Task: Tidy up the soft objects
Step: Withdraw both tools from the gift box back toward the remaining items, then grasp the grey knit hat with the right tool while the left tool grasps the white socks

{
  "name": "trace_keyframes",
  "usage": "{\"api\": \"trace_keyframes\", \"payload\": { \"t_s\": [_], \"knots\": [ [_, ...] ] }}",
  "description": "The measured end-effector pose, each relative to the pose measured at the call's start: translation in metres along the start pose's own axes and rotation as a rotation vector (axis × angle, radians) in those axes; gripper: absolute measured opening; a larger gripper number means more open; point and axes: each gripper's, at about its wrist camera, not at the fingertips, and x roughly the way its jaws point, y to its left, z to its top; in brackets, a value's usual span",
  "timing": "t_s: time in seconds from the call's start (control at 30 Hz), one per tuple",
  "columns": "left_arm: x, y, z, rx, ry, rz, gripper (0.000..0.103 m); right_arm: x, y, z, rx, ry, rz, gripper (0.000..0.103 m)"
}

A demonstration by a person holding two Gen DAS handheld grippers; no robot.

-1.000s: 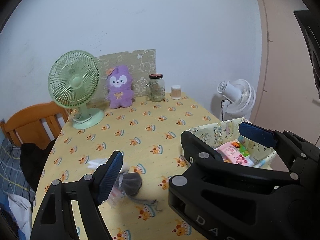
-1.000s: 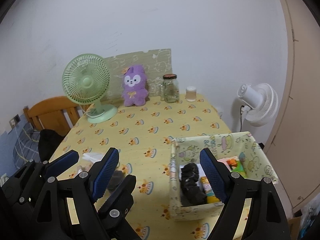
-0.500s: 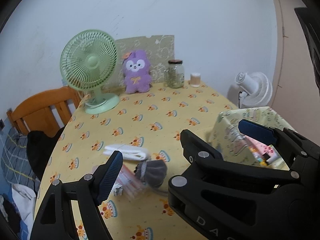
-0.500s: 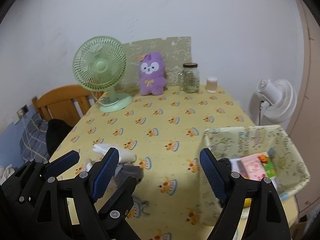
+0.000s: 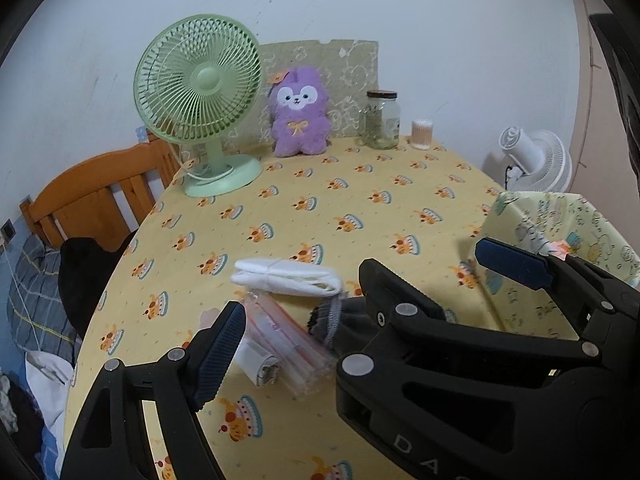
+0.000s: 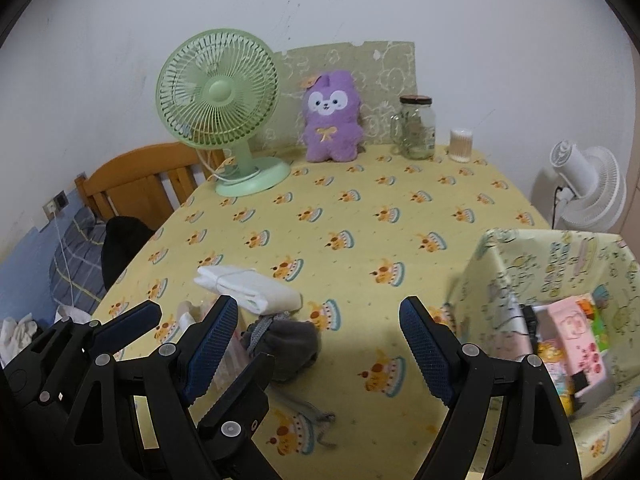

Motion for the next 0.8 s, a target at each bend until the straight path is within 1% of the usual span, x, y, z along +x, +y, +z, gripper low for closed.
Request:
{"api": "trace_keyframes", "payload": {
  "t_s": [0.2,0.33,0.4,0.53,0.73,0.8],
  "knots": [
    [0.013,0.014,-0.007,-0.025,0.038,0.006,0.083,0.020,0.010,-0.004,-0.013,0.034,0.011,0.085],
    [0.025,0.022,-0.013,-0.057,0.076,0.021,0.083,0.034,0.014,-0.010,0.001,0.059,0.013,0.085],
    [0.030,0.023,-0.018,-0.068,0.092,0.029,0.083,0.042,0.014,-0.014,0.020,0.084,0.024,0.085],
    [0.041,0.026,-0.023,-0.077,0.134,0.034,0.083,0.057,0.015,-0.021,0.019,0.131,0.031,0.085],
    [0.051,0.026,-0.024,-0.062,0.153,0.037,0.083,0.070,0.013,-0.024,0.031,0.158,0.027,0.085],
    [0.054,0.027,-0.025,-0.068,0.160,0.035,0.083,0.072,0.013,-0.025,0.030,0.160,0.031,0.083]
  ]
}}
